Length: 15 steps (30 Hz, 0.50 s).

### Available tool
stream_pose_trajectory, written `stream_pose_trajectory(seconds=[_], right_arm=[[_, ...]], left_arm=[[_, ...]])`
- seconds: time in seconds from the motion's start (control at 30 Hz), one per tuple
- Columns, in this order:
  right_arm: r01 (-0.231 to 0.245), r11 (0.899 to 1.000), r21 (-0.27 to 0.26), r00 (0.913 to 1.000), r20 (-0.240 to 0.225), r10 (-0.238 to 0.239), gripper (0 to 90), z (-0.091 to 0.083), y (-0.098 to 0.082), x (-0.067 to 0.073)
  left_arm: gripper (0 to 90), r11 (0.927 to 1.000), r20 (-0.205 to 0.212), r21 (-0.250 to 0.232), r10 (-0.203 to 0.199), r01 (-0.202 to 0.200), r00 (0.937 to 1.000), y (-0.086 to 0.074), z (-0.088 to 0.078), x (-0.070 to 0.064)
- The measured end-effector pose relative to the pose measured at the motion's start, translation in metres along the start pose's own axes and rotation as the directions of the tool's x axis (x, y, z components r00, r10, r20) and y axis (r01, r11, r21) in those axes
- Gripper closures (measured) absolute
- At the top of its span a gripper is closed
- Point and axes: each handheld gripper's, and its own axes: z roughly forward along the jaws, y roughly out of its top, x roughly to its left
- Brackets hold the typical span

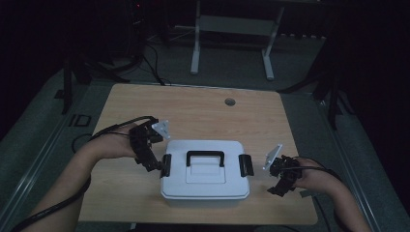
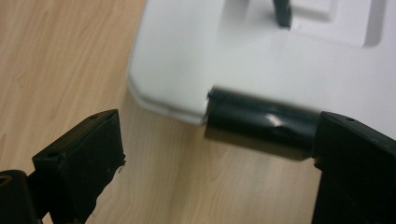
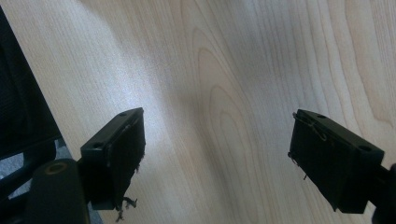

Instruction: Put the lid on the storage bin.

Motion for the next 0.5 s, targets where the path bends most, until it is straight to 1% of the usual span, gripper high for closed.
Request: stream_pose_trajectory(seconds=[0.07, 0.13, 0.2, 0.27, 0.3, 0.4, 0.47, 0.5], right_arm=[[-0.001, 1.000, -0.002, 1.0000, -0.001, 0.001, 17.8, 0.001, 0.000, 0.000], [-0.009, 1.000, -0.006, 1.0000, -0.003, 0.009, 17.8, 0.001, -0.001, 0.001], [-0.014, 1.000, -0.006, 0.9999, -0.004, 0.014, 17.8, 0.002, -0.003, 0.000], [-0.018, 1.000, -0.005, 0.9998, -0.005, 0.018, 17.8, 0.003, -0.004, 0.000], [-0.020, 1.000, -0.006, 0.9998, -0.005, 0.020, 17.8, 0.003, -0.005, 0.000], [-0.025, 1.000, -0.005, 0.9997, -0.006, 0.025, 17.8, 0.005, -0.007, 0.000], [-0.024, 1.000, -0.010, 0.9997, -0.007, 0.024, 17.8, 0.005, -0.008, 0.000], [-0.023, 1.000, -0.012, 0.9997, -0.005, 0.023, 17.8, 0.005, -0.008, 0.000]], left_arm=[[2.1, 0.9998, 0.012, -0.003, -0.019, 0.019, 0.9998, -0.008, 0.000, 0.001], [2.1, 0.9997, 0.010, 0.005, -0.023, 0.023, 0.9997, -0.017, 0.001, 0.001], [2.1, 0.9990, 0.018, 0.005, -0.044, 0.044, 0.9989, -0.027, 0.003, 0.002], [2.2, 0.9987, 0.008, 0.010, -0.050, 0.050, 0.9987, -0.037, 0.005, 0.001], [2.1, 0.9980, 0.009, 0.009, -0.063, 0.063, 0.9979, -0.041, 0.005, 0.001], [2.1, 0.9962, 0.009, 0.017, -0.086, 0.086, 0.9963, -0.056, 0.007, 0.002], [2.1, 0.9939, 0.008, 0.015, -0.109, 0.109, 0.9940, -0.065, 0.009, 0.001], [2.1, 0.9933, 0.006, 0.024, -0.113, 0.113, 0.9936, -0.070, 0.010, 0.001]])
